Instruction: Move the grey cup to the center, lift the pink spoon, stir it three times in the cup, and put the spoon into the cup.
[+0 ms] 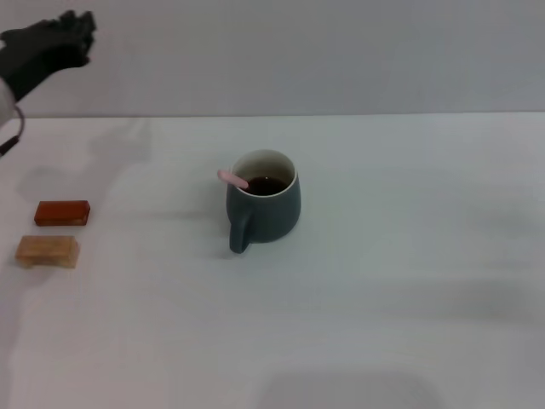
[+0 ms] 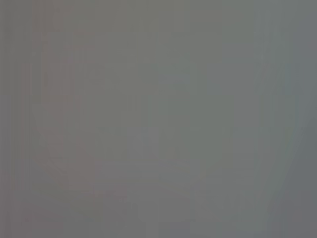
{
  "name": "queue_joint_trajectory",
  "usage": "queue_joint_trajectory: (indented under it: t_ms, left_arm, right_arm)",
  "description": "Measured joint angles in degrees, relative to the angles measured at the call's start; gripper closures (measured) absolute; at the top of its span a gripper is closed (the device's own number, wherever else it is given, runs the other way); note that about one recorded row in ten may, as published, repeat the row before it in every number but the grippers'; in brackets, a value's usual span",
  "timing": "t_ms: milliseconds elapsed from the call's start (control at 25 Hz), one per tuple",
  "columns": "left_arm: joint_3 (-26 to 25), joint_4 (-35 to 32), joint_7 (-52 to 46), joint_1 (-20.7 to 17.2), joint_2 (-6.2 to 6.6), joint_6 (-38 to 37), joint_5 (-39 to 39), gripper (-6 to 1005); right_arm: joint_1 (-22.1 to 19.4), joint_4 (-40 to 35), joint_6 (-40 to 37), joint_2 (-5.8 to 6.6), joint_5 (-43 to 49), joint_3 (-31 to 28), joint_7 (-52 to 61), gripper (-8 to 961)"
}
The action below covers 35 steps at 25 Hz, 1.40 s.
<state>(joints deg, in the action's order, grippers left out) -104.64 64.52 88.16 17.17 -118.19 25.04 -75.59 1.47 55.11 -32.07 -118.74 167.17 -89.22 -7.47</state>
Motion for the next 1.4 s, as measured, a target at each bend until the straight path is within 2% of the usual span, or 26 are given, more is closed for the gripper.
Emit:
queue_joint_trajectory:
  t_ms: [80, 200, 400, 600, 800, 1000, 1120, 1320, 1400]
  left_arm:
    - [-5.1, -4.8, 8.4, 0.7, -0.10, 6.3, 7.9, 688]
    - [-12.4, -11.9, 17.6, 1.7, 0.01, 14.9, 15.7, 675]
    - [-24.3, -21.6, 30.6, 2.8, 0.00, 23.9, 20.5, 653]
    - [-30.3, -30.6, 45.1, 2.8, 0.15, 29.5, 26.0, 632]
    - [-32.7, -33.4, 48.9, 2.0, 0.23, 30.8, 26.7, 610]
    - [-33.7, -34.6, 49.0, 0.8, 0.20, 30.5, 26.9, 543]
    - [-35.2, -36.7, 49.6, 1.2, 0.31, 30.0, 26.9, 485]
    - [-36.1, -37.7, 50.7, 1.2, 0.42, 28.4, 26.9, 389]
    - [-36.1, -37.6, 50.8, 1.2, 0.44, 28.1, 26.9, 298]
  right_arm:
    - [0.1, 0.0, 0.0, -0.01, 0.0, 0.0, 0.0, 933]
    - [0.2, 0.1, 0.0, 0.00, 0.0, 0.0, 0.0, 933]
    - [0.4, -0.6, -0.3, -0.11, 0.0, -0.6, 0.0, 932]
    - [0.8, -3.6, -3.0, -0.30, -0.2, -3.3, 0.0, 932]
    - [0.2, -5.9, -4.5, -0.46, -1.0, -6.0, 0.3, 929]
    - [-2.0, -6.6, -5.4, -0.51, -7.8, -7.2, 0.4, 813]
    - [-3.3, -9.9, -12.0, -0.58, -11.3, -6.9, 0.4, 697]
    - [-3.5, -13.2, -15.6, -0.73, -12.2, -6.0, 0.5, 537]
    - [-3.4, -14.0, -16.2, -0.73, -12.3, -5.8, 0.5, 491]
